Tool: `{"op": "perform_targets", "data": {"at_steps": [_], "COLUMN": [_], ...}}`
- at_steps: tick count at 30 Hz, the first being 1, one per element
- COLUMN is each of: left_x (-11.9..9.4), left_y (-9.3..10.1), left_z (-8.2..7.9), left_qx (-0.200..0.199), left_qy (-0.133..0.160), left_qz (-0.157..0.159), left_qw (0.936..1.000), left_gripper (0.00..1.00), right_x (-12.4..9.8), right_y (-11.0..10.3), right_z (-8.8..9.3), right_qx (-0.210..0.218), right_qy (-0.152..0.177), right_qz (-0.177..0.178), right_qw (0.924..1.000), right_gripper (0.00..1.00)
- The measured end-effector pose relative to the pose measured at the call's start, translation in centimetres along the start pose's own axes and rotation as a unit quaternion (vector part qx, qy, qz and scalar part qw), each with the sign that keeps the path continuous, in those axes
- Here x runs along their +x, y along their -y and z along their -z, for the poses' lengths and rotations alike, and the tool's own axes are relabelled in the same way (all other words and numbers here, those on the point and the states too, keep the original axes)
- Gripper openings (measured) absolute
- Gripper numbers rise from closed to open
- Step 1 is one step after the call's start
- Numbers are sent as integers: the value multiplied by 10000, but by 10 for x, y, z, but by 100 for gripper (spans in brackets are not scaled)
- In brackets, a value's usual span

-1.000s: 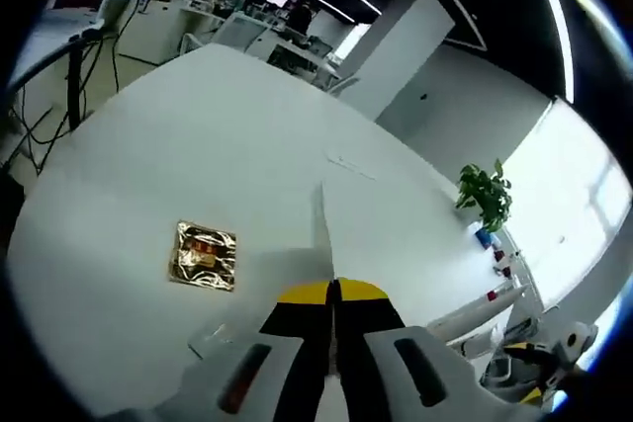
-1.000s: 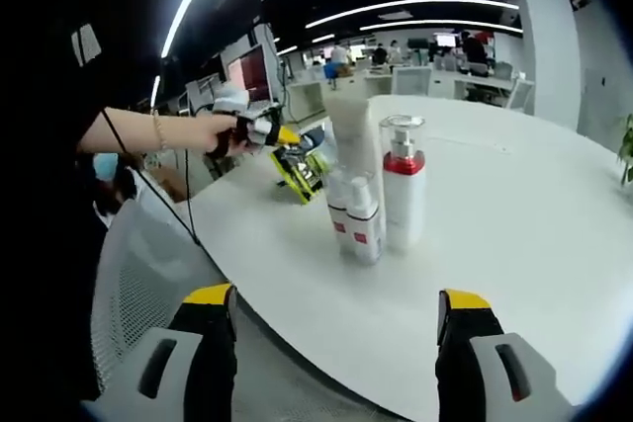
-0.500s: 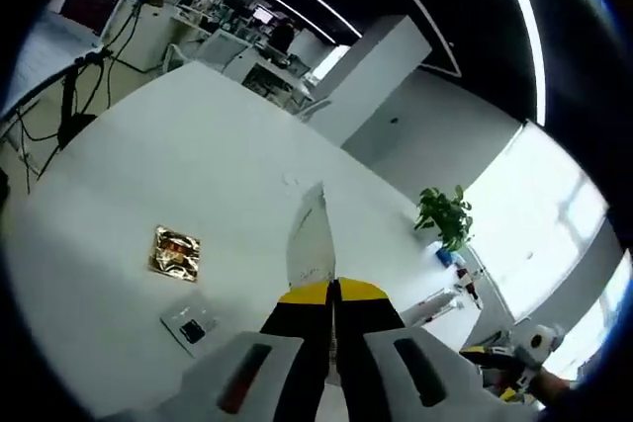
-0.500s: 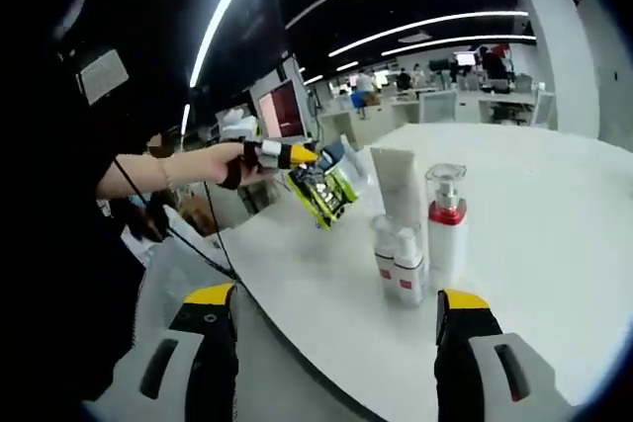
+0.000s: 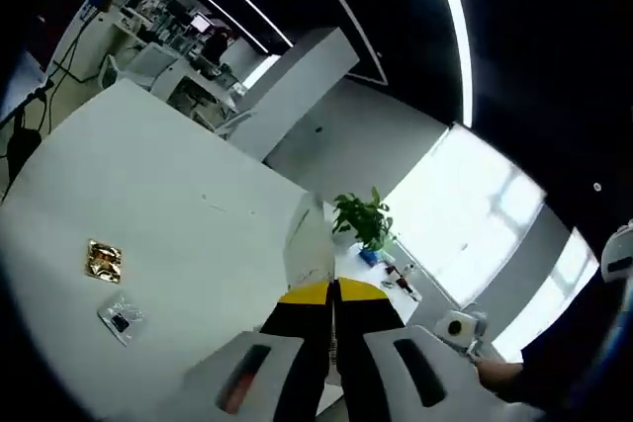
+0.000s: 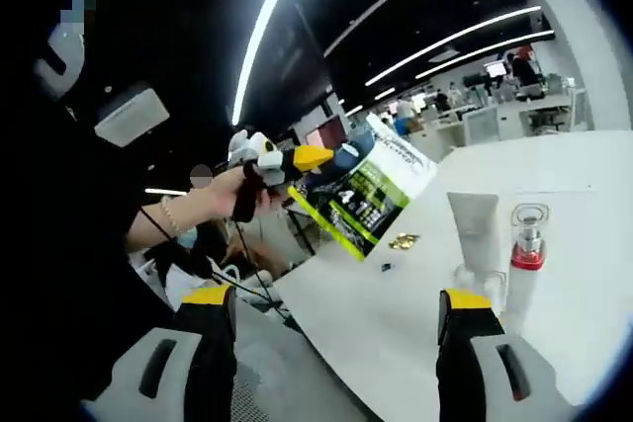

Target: Arrange the skincare products in the storage area until every visible bottle or jar stands upright without overlapping.

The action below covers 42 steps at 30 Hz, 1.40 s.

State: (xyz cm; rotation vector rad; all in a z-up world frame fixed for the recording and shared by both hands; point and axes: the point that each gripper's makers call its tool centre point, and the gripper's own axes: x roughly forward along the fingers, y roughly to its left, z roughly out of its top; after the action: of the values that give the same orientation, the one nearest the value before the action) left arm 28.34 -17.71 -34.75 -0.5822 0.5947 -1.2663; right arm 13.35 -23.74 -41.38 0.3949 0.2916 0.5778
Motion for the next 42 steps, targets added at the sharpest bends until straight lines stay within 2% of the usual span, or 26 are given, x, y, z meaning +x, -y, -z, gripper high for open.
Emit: {"op": "perform_targets", "data": {"at_steps": [3, 5, 7, 8, 9, 10, 11, 12, 13, 19, 20, 22, 23, 24, 25, 26, 28, 30, 31, 32, 34, 35, 37, 39, 40, 42], "left_x": [-4, 0, 7, 7, 7, 1, -1, -3, -4, -11, -13, -11, -11, -11, -13, -13, -16, -17, -18, -19, -18, -19, -19, -18, -16, -14], "left_y": [32, 38, 59, 81, 94, 71, 72, 88, 90, 122, 128, 129, 129, 129, 129, 127, 122, 123, 127, 124, 119, 122, 123, 122, 118, 117], "left_z": [0, -3, 5, 13, 17, 13, 12, 10, 10, 17, 20, 24, 27, 26, 23, 21, 23, 26, 28, 27, 29, 33, 33, 36, 43, 52], "left_qx": [-143, -184, -207, -197, -205, -401, -443, -321, -327, -672, -763, -674, -665, -664, -871, -827, -748, -750, -716, -634, -157, -196, -236, -158, -113, -124], "left_qy": [93, 151, 139, 140, 144, 175, 188, 268, 281, 369, 353, 363, 340, 368, 466, 538, 550, 537, 537, 582, 684, 629, 647, 615, 446, 267], "left_qz": [525, 788, 1019, 1080, 1140, 879, 941, 1339, 1368, 1995, 2107, 2059, 2040, 2015, 2032, 1976, 1866, 1849, 1910, 1856, 1676, 1688, 1704, 1670, 1608, 1586], "left_qw": [9985, 9966, 9945, 9939, 9932, 9952, 9944, 9901, 9897, 9769, 9739, 9756, 9761, 9766, 9741, 9753, 9780, 9784, 9775, 9788, 9833, 9834, 9830, 9839, 9859, 9869], "left_gripper": [4, 4, 4, 4, 4, 4, 4, 4, 4, 5, 5, 5, 5, 5, 5, 5, 5, 5, 5, 6, 6, 7, 19, 32, 34, 30], "right_x": [5, 8, 8, 9, 10, 11, 11, 11, 12, 14, 14, 8, 5, 3, 0, -3, -14, -13, -12, -13, -15, -15, -14, -14, -14, -14], "right_y": [-8, -11, -14, -15, -21, -22, -21, -21, -22, -32, -36, -47, -50, -51, -52, -54, -59, -61, -61, -63, -61, -61, -62, -64, -66, -67], "right_z": [-14, -23, -32, -35, -39, -42, -45, -47, -48, -70, -74, -83, -86, -84, -89, -89, -96, -95, -91, -91, -93, -90, -86, -84, -84, -84], "right_qx": [301, 500, 671, 780, 954, 1070, 1246, 1304, 1401, 2179, 2376, 2593, 2544, 2537, 2620, 2575, 2581, 2563, 2255, 2214, 2253, 2186, 2107, 2084, 2053, 2042], "right_qy": [318, 523, 752, 817, 897, 972, 1098, 1135, 1201, 1834, 1923, 2153, 2246, 2229, 2325, 2347, 2485, 2308, 2149, 2101, 2066, 1964, 1811, 1726, 1706, 1696], "right_qz": [-251, -393, -522, -610, -751, -813, -863, -886, -957, -1457, -1593, -1931, -1999, -1959, -2007, -2053, -2210, -2100, -1938, -1946, -1914, -1839, -1757, -1779, -1786, -1800], "right_qw": [9987, 9966, 9935, 9917, 9885, 9862, 9823, 9810, 9781, 9474, 9387, 9215, 9192, 9206, 9149, 9146, 9071, 9148, 9303, 9322, 9327, 9380, 9444, 9461, 9470, 9472], "right_gripper": [87, 89, 90, 90, 90, 89, 89, 86, 84, 58, 51, 33, 18, 15, 13, 8, 0, 0, 0, 0, 0, 0, 0, 0, 0, 0]}}
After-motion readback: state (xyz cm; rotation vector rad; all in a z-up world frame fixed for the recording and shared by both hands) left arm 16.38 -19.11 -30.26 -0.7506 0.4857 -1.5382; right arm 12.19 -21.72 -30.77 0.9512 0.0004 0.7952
